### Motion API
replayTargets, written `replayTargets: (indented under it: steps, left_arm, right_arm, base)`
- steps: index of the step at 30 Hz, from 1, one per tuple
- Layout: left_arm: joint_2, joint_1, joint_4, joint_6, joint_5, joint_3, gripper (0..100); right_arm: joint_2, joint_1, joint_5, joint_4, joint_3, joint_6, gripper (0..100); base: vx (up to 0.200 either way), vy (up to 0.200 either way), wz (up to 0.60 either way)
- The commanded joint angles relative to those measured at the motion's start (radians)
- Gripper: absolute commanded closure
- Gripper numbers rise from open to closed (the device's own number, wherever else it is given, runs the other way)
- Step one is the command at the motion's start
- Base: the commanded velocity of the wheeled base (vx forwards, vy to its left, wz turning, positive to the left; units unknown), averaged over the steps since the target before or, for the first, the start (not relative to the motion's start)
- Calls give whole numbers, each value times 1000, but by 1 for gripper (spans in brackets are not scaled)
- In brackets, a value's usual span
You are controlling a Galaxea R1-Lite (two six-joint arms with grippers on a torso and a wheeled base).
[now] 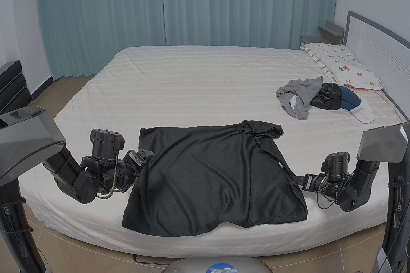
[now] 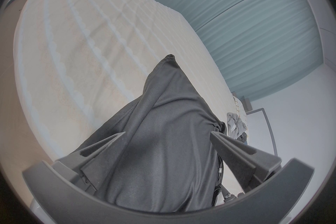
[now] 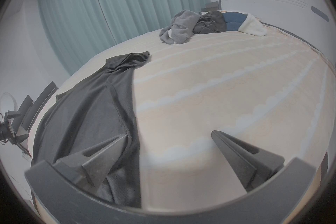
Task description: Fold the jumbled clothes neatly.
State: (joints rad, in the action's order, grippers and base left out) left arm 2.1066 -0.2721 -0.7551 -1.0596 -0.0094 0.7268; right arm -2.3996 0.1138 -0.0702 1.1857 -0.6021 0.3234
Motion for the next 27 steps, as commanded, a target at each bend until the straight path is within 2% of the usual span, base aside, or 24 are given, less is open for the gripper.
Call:
replayTargets:
  steps: [1, 8, 13, 16, 17, 18, 21, 23, 26, 27]
  left_arm:
    - [7, 1, -1, 0, 0, -1, 0]
    - [9, 2, 0, 1, 0, -1, 0]
    - [7, 4, 0, 3, 0, 0, 0]
    - [7, 4, 0, 3, 0, 0, 0]
    - [7, 4, 0, 3, 0, 0, 0]
    - [7, 7, 0, 3, -1, 0, 0]
    - [7, 14, 0, 3, -1, 2, 0]
    - [9, 21, -1, 3, -3, 3, 0]
    - [12, 22, -1, 1, 0, 5, 0]
    - [12, 24, -1, 0, 2, 11, 0]
  right_arm:
    - [14, -69, 26, 0, 7, -23, 0]
    - [50, -152, 73, -14, 18, -52, 0]
    - [45, -212, 82, -26, -5, -66, 0]
    - [51, -249, 170, -41, -21, -61, 0]
    - [51, -249, 170, -41, -21, -61, 0]
    - [62, -246, 201, -29, -25, -52, 0]
    - [89, -220, 224, -28, -44, -1, 0]
    - [92, -169, 233, -31, -76, 39, 0]
    - [83, -125, 225, -48, -123, 43, 0]
    - [69, -62, 221, -74, -185, 42, 0]
  base:
    - [0, 0, 0]
    - [0, 0, 0]
    - [0, 0, 0]
    - [0, 0, 0]
    - [0, 0, 0]
    - [0, 0, 0]
    - [0, 0, 0]
    - [0, 0, 0]
    - [0, 0, 0]
    - [0, 0, 0]
